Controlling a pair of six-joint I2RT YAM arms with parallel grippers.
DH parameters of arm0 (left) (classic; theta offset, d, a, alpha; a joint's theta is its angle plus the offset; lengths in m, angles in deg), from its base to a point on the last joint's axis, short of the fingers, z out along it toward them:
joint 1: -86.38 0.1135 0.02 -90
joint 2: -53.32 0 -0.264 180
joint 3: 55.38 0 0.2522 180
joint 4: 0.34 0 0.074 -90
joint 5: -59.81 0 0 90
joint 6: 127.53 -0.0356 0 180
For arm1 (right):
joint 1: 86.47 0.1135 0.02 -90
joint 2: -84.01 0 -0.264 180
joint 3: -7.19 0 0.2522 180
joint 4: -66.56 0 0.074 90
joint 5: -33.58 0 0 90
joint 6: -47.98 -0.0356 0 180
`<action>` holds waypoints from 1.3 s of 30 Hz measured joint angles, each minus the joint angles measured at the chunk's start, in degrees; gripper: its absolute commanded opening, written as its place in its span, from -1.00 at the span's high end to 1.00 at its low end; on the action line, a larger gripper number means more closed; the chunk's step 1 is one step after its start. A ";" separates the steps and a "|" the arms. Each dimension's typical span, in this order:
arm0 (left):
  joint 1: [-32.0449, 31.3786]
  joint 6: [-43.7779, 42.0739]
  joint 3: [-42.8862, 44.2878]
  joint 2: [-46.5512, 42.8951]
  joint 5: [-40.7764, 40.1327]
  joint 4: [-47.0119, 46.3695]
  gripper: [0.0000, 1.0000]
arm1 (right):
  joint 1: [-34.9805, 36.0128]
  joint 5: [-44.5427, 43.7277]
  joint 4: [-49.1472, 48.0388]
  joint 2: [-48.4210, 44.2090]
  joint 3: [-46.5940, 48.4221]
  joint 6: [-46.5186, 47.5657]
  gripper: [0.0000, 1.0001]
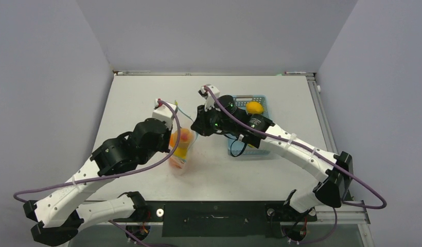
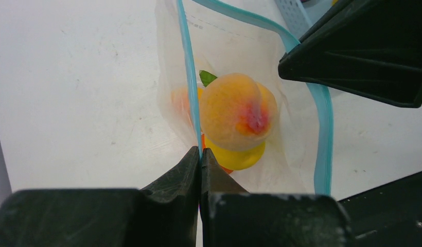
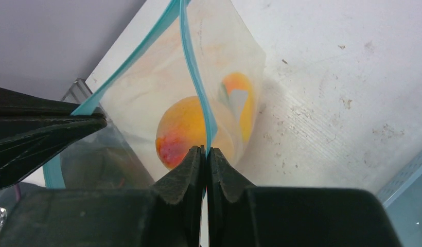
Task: Place the food in the zip-top bag and seal the zipper
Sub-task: Adjust the zipper food storage bag at the center of the board.
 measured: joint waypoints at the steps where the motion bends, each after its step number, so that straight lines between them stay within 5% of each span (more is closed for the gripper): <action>1: 0.00 0.02 0.55 -0.44 0.94 0.22 1.00 | 0.26 0.00 0.96 -0.17 1.27 0.61 0.89; 12: 0.00 2.34 3.02 -5.18 8.37 -1.05 1.00 | 1.42 -2.03 8.33 -1.86 9.99 4.76 0.89; 25: 1.88 11.08 -13.25 -1.88 9.20 -8.33 1.00 | 1.42 -6.12 10.25 2.27 -0.15 4.96 0.89; 39: 3.43 10.23 -6.80 -2.67 8.72 -8.37 1.00 | 1.44 -8.04 9.33 0.22 3.41 4.90 0.89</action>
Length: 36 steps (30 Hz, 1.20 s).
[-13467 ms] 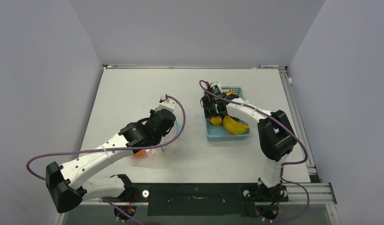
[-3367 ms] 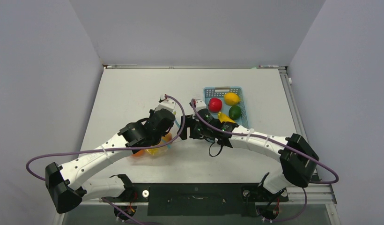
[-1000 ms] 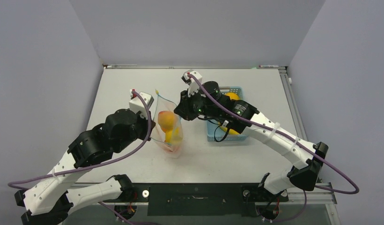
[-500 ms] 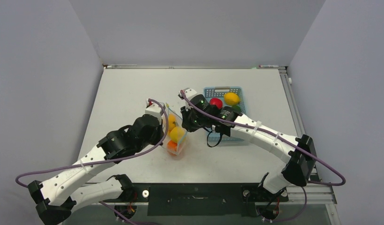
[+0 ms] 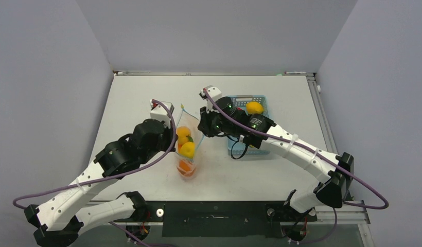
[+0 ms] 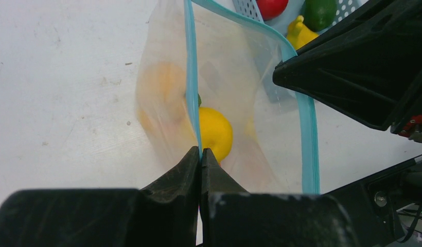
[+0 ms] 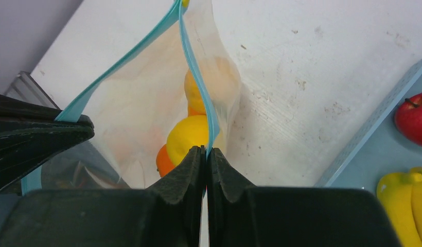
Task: Place the food in the zip-top bag and seal the zipper
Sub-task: Adjust the zipper food storage bag at the center of the board.
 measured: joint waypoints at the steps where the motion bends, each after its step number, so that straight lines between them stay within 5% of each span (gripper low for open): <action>1: 0.09 -0.15 0.70 -0.20 -0.07 0.00 1.00 | -0.02 -0.09 -0.33 -0.61 0.44 -0.04 0.89; 19: 1.79 0.33 -4.83 -1.27 -0.02 -0.61 1.00 | -0.02 -2.34 -3.26 -0.37 -4.22 -1.75 0.89; 36: 7.21 -4.90 0.94 -0.48 -1.55 0.15 1.00 | -0.02 -2.51 -4.76 1.53 -1.75 -1.95 0.89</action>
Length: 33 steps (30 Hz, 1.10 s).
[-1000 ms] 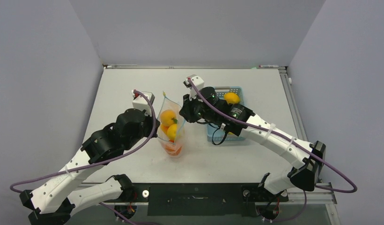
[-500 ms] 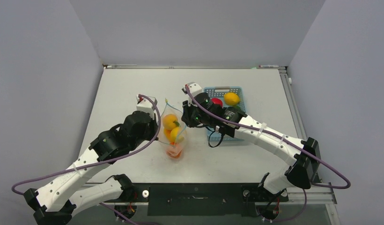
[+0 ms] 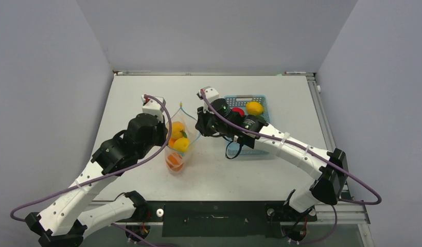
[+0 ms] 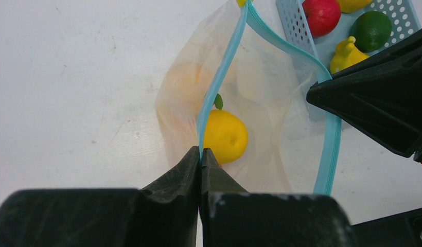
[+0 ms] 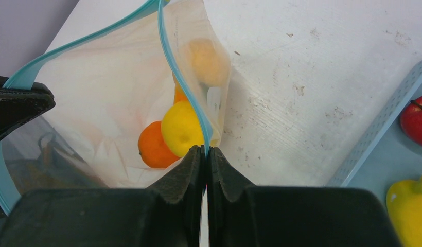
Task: Place the food in the zip-top bag and seal the zipper
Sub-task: Adjust the zipper food storage bag at the center of the board.
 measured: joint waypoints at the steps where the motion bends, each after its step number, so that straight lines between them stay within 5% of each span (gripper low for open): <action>1: 0.55 -0.59 0.35 0.20 -0.09 0.15 1.00 | 0.00 0.00 -0.33 0.52 0.52 0.00 0.89; 33: 7.89 -3.41 -1.64 2.08 7.91 -4.59 1.00 | -0.72 -4.28 3.17 5.27 7.98 1.14 0.89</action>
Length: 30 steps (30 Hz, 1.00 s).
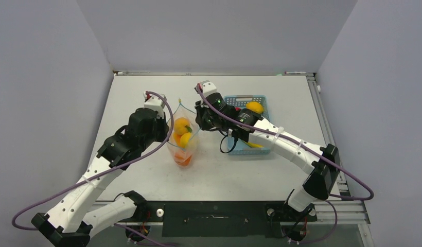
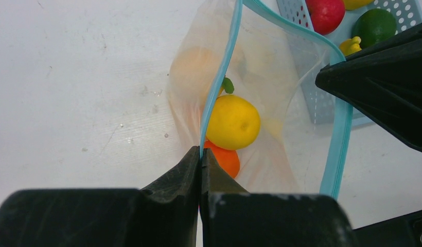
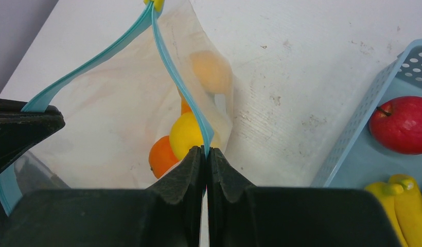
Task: Place the food in the zip-top bag and seal the zipper
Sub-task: Adjust the zipper food storage bag at the center of the board.
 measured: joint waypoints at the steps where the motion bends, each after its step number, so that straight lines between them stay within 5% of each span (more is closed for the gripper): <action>1: 0.15 0.00 -0.59 0.22 0.33 -0.24 1.00 | -0.15 -0.13 0.15 -0.02 -0.44 0.00 0.89; 12: 2.64 -0.09 -4.52 -0.11 1.33 -2.82 1.00 | -1.33 -1.07 0.98 -0.70 -2.08 -0.02 0.87; 30: 5.51 -0.55 -9.18 -4.09 2.43 -6.23 1.00 | -1.70 -0.57 0.02 -1.05 -2.84 -0.92 0.09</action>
